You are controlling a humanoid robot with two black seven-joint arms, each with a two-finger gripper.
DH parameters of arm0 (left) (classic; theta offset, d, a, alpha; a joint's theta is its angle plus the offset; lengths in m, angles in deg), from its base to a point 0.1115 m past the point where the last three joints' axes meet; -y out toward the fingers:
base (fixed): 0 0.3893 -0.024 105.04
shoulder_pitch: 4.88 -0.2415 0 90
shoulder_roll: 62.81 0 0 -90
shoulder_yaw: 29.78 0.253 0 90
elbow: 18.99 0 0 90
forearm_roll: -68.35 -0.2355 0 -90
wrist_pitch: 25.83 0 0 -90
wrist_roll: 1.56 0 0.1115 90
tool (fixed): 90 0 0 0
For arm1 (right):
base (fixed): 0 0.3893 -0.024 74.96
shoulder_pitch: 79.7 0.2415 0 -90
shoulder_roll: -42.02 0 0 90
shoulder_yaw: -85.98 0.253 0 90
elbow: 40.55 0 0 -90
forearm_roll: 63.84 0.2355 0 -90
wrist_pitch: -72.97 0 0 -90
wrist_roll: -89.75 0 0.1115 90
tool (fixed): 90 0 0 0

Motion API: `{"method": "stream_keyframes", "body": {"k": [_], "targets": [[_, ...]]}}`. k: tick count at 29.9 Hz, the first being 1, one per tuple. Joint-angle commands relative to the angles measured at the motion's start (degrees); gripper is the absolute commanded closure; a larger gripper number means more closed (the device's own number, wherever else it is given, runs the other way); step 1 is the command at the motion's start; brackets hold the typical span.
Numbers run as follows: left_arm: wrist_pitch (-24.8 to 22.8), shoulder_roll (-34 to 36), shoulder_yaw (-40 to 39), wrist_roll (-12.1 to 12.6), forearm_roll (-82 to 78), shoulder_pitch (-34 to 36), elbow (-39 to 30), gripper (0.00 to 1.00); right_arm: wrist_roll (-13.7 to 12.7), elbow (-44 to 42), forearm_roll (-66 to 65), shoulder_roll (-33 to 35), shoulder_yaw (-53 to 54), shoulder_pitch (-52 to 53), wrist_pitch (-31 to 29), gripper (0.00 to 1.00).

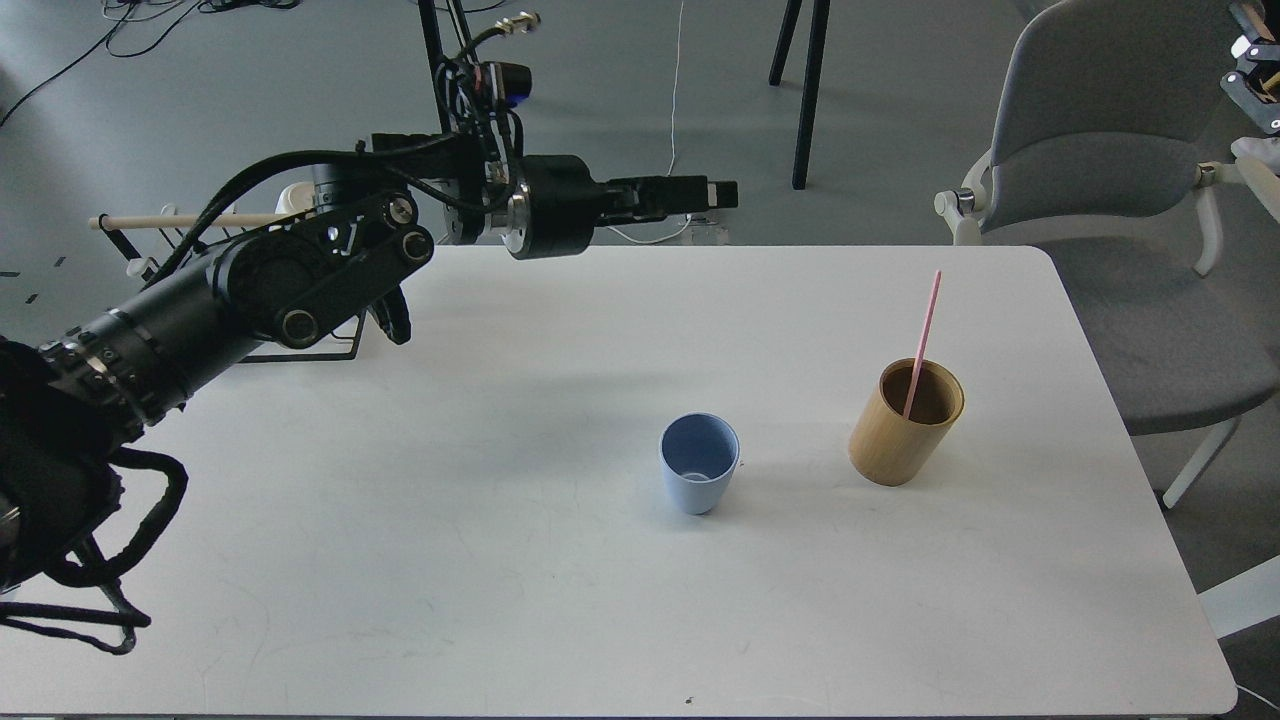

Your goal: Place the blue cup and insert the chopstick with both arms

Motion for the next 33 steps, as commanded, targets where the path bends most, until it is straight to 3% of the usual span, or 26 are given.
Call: {"method": "stream_keyframes", "body": {"k": [1, 10, 16, 20, 29, 33], "targets": [[-0.02, 1.33, -1.75, 0.26, 18.30, -1.19, 4.97, 0.01, -0.33, 6.41, -13.41, 3.87, -1.12, -0.86, 1.88, 0.00], [-0.02, 0.98, -2.98, -0.09, 56.97, -2.16, 15.35, 0.01, -0.34, 20.30, -49.36, 7.40, -8.68, -0.86, 10.59, 0.00], [-0.02, 0.98, -3.77, -0.09, 72.82, -5.85, 17.63, 0.01, -0.07, 21.45, -76.53, 3.46, -13.77, -0.77, 18.24, 0.01], [-0.02, 0.63, -6.05, 0.17, 77.75, -8.31, 21.15, 0.01, -0.07, 20.75, -84.28, -0.67, -18.34, -0.86, 20.00, 0.02], [-0.02, 0.19, -6.67, -0.18, 79.51, -10.86, 22.82, 0.01, -0.16, 15.40, -85.18, -6.12, -26.09, -0.68, 20.44, 0.23], [-0.02, -0.60, -6.85, -0.27, 79.43, -11.57, 22.74, 0.01, -0.95, 12.24, -85.96, -10.17, -26.79, -0.16, 20.18, 0.46]]}}
